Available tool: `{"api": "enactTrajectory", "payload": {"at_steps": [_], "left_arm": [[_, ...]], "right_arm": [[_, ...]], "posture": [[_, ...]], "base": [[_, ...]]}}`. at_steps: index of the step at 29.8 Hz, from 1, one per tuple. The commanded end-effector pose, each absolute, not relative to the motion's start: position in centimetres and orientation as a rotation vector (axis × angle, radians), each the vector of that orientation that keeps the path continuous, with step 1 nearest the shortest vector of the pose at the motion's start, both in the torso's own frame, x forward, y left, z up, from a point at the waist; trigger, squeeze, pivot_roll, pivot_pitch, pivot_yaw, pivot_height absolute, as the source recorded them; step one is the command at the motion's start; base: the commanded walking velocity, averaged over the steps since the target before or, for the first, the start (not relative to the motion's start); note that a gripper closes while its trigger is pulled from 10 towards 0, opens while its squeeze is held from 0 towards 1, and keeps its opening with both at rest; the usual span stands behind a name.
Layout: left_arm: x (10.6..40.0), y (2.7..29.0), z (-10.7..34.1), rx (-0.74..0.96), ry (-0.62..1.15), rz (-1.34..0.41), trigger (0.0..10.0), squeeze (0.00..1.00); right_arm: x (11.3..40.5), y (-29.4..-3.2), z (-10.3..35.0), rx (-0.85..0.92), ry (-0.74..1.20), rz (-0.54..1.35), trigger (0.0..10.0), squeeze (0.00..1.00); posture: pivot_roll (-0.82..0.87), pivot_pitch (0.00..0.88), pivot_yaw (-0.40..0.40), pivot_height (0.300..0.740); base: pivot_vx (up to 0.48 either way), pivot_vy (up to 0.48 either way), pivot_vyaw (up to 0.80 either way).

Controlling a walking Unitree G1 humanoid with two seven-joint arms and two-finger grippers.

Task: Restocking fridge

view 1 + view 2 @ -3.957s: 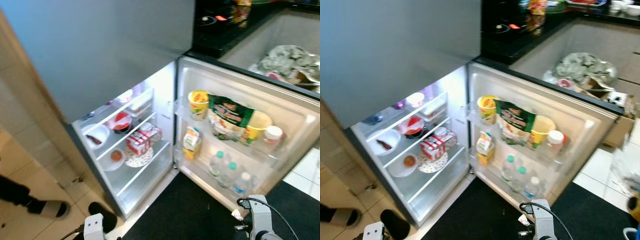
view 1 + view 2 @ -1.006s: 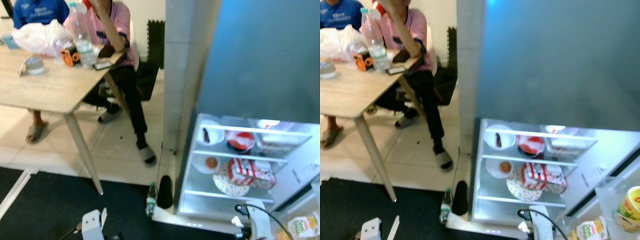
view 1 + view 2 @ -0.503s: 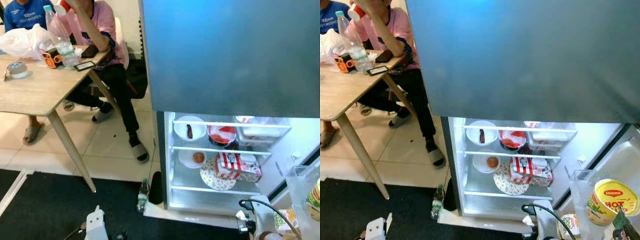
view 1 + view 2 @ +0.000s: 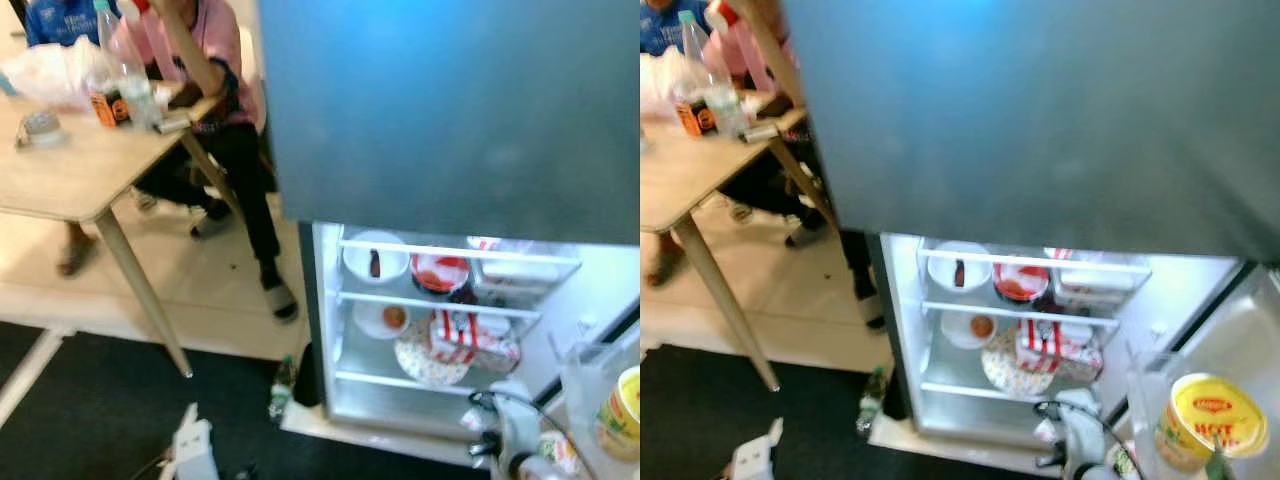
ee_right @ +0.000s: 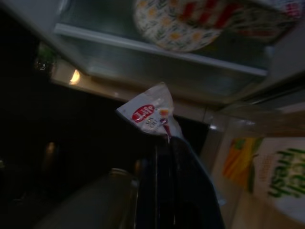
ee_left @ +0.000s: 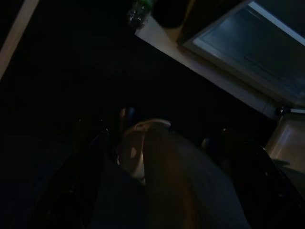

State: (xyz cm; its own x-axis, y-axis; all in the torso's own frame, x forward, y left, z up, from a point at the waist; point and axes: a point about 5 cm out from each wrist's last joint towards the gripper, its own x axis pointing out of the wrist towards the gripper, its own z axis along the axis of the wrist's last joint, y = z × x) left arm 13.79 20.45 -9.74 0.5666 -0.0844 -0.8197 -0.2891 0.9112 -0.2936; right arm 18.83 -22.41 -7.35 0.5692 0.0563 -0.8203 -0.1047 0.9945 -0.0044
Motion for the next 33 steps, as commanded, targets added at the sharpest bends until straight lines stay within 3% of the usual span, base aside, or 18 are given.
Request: {"api": "enactTrajectory", "payload": {"at_steps": [1, 28, 33], "left_arm": [[13.5, 20.5, -9.8, -0.434, 0.969, 0.140, 10.0, 0.00], [13.5, 20.2, -9.9, -0.421, 0.978, 0.106, 10.0, 0.00], [13.5, 20.1, -9.9, -0.418, 0.978, 0.101, 10.0, 0.00]], "right_arm": [[19.9, -22.9, -6.6, -0.090, 0.922, 0.108, 10.0, 0.00], [17.2, -22.5, -8.1, -0.101, 1.017, 0.133, 10.0, 0.00], [17.1, -22.6, -8.1, -0.100, 1.020, 0.128, 10.0, 0.00]], "posture": [[-0.05, 0.000, 0.011, 0.740], [-0.04, 0.000, 0.014, 0.740], [-0.04, 0.000, 0.010, 0.740]], "base": [[0.000, 0.000, 0.00], [0.000, 0.000, 0.00], [0.259, 0.000, 0.00]]}}
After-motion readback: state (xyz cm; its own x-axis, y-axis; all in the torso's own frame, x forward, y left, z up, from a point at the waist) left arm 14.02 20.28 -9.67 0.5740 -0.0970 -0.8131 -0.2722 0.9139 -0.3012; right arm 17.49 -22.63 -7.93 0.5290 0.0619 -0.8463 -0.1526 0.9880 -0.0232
